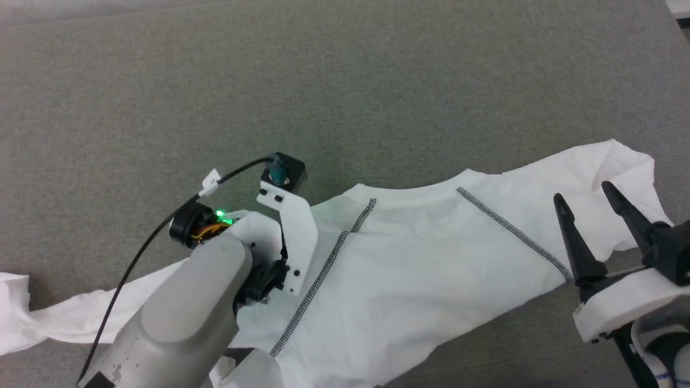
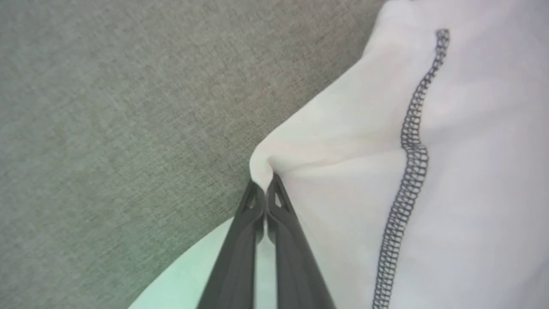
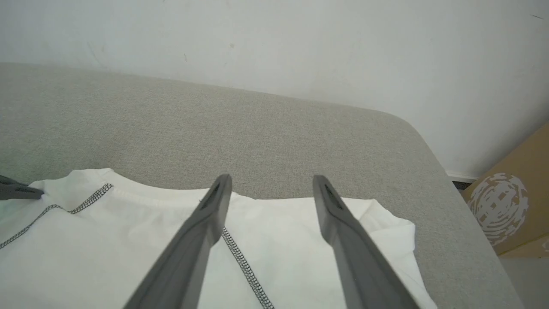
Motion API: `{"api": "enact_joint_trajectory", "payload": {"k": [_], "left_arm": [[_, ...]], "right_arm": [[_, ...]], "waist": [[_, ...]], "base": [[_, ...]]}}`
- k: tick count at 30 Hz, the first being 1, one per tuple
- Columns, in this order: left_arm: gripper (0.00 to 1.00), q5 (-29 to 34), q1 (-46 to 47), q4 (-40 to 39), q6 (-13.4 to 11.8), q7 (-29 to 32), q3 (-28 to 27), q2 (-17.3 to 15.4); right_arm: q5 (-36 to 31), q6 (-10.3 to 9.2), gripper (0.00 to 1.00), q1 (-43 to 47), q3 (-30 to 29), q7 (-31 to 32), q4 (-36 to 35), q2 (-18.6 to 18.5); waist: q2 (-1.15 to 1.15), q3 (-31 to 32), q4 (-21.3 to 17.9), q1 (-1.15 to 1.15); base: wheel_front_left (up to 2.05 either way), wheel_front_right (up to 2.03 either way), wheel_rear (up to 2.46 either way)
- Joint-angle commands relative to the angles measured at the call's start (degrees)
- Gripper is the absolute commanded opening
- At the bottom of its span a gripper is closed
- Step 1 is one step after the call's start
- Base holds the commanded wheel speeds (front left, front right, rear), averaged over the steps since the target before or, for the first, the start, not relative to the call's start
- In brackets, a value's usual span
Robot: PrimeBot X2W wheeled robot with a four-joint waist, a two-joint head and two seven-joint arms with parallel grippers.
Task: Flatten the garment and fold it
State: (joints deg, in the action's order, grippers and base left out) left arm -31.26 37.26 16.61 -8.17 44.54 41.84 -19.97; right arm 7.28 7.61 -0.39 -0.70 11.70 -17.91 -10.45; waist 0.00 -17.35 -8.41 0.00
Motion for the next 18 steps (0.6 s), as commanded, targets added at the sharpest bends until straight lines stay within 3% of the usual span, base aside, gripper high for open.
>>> {"api": "enact_joint_trajectory", "payload": {"k": [1,5,9,14,18], "left_arm": [[0.0,0.71,-2.81,1.13,-1.04,-0.96,0.16,-0.5],[0.0,1.46,-2.88,-2.1,-2.72,-5.17,-1.63,-1.3],[0.0,1.73,-3.01,-5.6,-3.6,-6.69,-2.62,-2.3],[0.0,1.67,-3.24,-9.8,-4.47,-6.3,-3.16,-3.29],[0.0,1.96,-2.66,-12.35,-4.88,-6.39,-3.26,-3.36]], "right_arm": [[0.79,-0.12,1.0,-1.53,-0.34,0.37,1.12,-0.82],[3.62,-0.12,1.0,-5.27,0.13,2.56,7.02,-5.4],[8.74,-0.12,1.0,-10.93,4.45,7.51,13.78,-11.3],[16.76,-0.12,1.0,-21.51,14.85,16.67,22.31,-18.71],[22.4,-0.12,1.0,-31.32,25.01,23.81,27.7,-21.87]], "waist": [[0.0,1.01,0.73,0.0],[0.0,2.65,1.92,0.0],[0.0,3.8,2.89,0.0],[0.0,3.55,4.06,0.0],[0.0,1.77,5.31,0.0]], "base": [[0.0,0.0,0.0],[0.0,0.0,0.0],[0.0,0.0,0.0],[0.0,0.0,0.0],[0.0,0.0,0.0]]}}
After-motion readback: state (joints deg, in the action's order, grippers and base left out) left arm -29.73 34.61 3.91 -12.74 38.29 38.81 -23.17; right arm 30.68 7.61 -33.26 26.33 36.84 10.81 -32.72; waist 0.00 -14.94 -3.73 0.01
